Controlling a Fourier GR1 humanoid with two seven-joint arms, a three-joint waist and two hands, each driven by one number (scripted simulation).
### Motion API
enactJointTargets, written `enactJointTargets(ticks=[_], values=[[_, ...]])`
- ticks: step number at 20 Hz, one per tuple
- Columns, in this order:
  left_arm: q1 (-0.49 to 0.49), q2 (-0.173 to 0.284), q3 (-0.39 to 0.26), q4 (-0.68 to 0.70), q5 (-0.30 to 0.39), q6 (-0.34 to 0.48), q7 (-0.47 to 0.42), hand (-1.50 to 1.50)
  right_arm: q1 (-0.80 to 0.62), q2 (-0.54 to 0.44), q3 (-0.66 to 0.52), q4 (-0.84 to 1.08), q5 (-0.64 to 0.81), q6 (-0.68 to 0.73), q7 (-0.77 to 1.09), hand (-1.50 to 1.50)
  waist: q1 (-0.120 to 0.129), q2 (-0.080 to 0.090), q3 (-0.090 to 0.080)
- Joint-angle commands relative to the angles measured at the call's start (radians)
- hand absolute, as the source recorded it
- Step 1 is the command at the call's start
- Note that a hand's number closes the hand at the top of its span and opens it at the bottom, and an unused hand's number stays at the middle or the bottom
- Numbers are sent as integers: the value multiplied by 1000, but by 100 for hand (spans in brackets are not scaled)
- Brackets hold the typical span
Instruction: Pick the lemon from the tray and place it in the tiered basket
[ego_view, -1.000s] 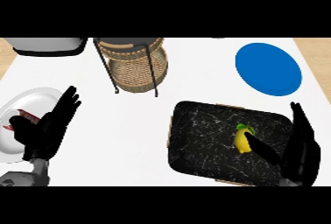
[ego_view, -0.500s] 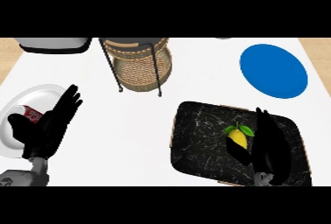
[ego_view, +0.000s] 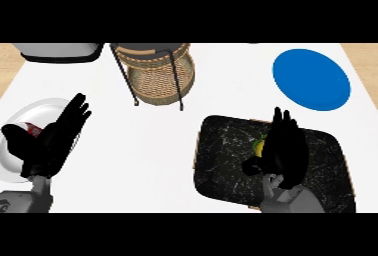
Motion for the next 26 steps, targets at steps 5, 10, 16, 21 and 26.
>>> enactJointTargets(ticks=[5, 10, 16, 21, 26], values=[[70, -29, -3, -74, -18, 14, -6, 0, 28, 22, -58, 112, 51, -18, 121, -150, -4, -2, 2], [-20, 8, 53, -38, -4, -19, 69, 0, 33, 22, -36, 111, 90, -12, 124, -150, -13, -1, 2], [48, -54, 14, -48, -79, -2, 22, 0, 47, 22, -73, 215, 173, -111, 55, -150, -8, 0, 2], [80, -55, 47, -25, -67, -57, -22, 0, 99, 14, -137, 141, 160, -18, 2, -150, -13, -1, 2], [28, -93, 22, -25, -109, -15, 13, 0, 84, 22, -145, 216, 15, 8, -30, 150, -11, 1, 2]])
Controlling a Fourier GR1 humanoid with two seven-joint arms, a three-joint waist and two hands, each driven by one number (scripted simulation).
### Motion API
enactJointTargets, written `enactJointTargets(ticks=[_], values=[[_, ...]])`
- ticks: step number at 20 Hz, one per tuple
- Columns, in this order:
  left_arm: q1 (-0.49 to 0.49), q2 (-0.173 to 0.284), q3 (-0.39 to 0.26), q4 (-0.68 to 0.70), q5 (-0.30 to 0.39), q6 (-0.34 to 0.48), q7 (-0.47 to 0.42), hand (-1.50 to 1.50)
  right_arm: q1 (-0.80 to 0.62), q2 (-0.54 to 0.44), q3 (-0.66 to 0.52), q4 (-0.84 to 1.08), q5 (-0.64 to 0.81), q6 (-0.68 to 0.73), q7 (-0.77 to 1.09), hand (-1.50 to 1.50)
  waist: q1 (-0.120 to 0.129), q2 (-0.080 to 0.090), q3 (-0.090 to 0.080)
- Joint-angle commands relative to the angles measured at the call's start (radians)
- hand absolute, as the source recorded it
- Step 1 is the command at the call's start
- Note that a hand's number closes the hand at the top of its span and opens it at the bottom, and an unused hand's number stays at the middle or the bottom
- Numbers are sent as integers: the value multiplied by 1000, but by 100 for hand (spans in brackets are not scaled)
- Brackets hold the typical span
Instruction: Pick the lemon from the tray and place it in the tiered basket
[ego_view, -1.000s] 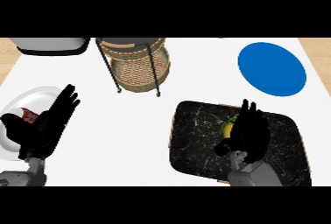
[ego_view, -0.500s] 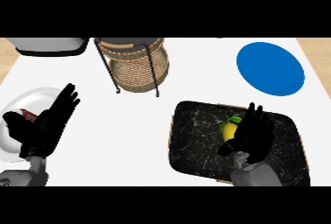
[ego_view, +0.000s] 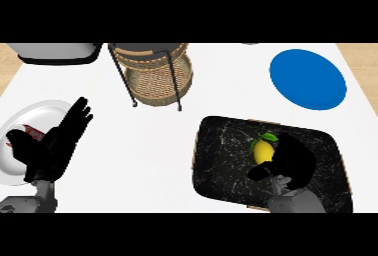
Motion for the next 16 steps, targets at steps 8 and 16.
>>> enactJointTargets(ticks=[8, 16], values=[[-7, -2, 26, 6, 7, -47, 2, 0, 6, -18, 25, 158, 71, 27, -30, 150, 6, 10, 6], [-25, -34, 19, 43, -28, -30, -31, 0, -96, -225, 27, 115, 30, 6, -408, 150, 10, 15, 7]])
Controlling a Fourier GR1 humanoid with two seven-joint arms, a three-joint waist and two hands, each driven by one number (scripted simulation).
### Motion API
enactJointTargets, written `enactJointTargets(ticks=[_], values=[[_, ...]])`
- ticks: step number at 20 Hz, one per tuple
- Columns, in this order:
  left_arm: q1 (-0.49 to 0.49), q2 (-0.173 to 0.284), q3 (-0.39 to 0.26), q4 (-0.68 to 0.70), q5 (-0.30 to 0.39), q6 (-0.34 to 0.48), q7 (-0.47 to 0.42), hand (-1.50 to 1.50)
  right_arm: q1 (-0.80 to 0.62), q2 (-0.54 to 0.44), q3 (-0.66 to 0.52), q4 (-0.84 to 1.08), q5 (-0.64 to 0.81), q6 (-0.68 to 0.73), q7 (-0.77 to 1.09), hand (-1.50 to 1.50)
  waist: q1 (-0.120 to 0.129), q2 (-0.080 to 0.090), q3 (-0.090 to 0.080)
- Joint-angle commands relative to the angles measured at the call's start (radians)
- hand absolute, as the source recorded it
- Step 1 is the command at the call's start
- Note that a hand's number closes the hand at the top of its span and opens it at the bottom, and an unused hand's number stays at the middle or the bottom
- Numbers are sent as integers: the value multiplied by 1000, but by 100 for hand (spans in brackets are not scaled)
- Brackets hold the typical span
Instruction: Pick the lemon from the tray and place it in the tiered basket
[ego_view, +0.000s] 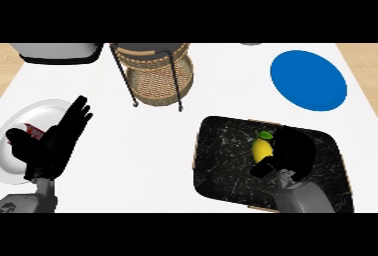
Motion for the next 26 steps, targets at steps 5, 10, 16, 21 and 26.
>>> enactJointTargets(ticks=[5, 10, 16, 21, 26], values=[[-42, -8, -9, -27, 8, 1, 39, 0, -167, -288, -77, 70, -222, -72, -631, 150, 24, 23, 15], [5, 21, 3, -17, 10, -34, 16, 0, -272, -198, -227, 41, -467, -197, -806, 150, 27, 16, 13], [3, 1, 16, -14, 3, -15, 25, 0, -393, -238, -327, 51, -669, -94, -960, 150, 2, 12, 9], [-2, -19, 21, 17, -29, -17, -2, 0, -543, -199, -301, 61, -693, 6, -853, 150, -2, 11, 8], [-18, 15, 57, -37, 2, -49, 56, 0, -695, -92, -218, 99, -638, 17, -697, 150, 7, 11, 8]])
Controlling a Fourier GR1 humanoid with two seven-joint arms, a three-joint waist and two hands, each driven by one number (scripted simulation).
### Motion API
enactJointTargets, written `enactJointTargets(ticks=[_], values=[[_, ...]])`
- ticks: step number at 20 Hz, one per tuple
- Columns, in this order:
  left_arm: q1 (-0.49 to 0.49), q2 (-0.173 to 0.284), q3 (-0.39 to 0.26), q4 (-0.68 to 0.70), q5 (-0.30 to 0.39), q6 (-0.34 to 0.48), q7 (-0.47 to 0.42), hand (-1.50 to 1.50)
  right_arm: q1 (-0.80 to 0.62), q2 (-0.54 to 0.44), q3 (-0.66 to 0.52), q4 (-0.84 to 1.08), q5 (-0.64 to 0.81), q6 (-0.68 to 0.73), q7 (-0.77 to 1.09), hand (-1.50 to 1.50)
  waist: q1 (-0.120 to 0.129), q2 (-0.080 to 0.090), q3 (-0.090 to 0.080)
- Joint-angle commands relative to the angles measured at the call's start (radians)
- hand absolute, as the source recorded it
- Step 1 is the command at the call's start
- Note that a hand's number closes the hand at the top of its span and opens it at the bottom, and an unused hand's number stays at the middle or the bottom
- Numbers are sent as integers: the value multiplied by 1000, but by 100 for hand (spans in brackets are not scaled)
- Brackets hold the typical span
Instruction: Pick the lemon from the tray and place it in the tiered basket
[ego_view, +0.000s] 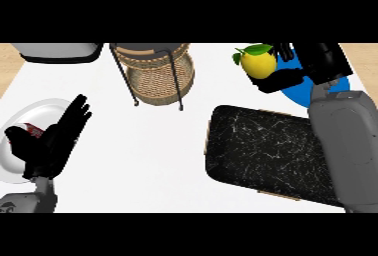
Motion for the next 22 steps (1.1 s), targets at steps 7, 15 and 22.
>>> enactJointTargets(ticks=[7, 15, 22], values=[[-5, -28, 0, -29, -9, -15, 33, 0, -279, 204, 88, 143, 76, -26, 204, 150, 3, 0, 0], [-18, -34, 15, 36, -25, -55, -25, 0, -472, 236, 93, 498, 53, -181, 186, 150, 15, 7, -1], [57, 8, 59, -82, 3, -82, 25, 0, -508, 237, 149, 626, -16, -247, 224, 150, 18, 2, 0]])
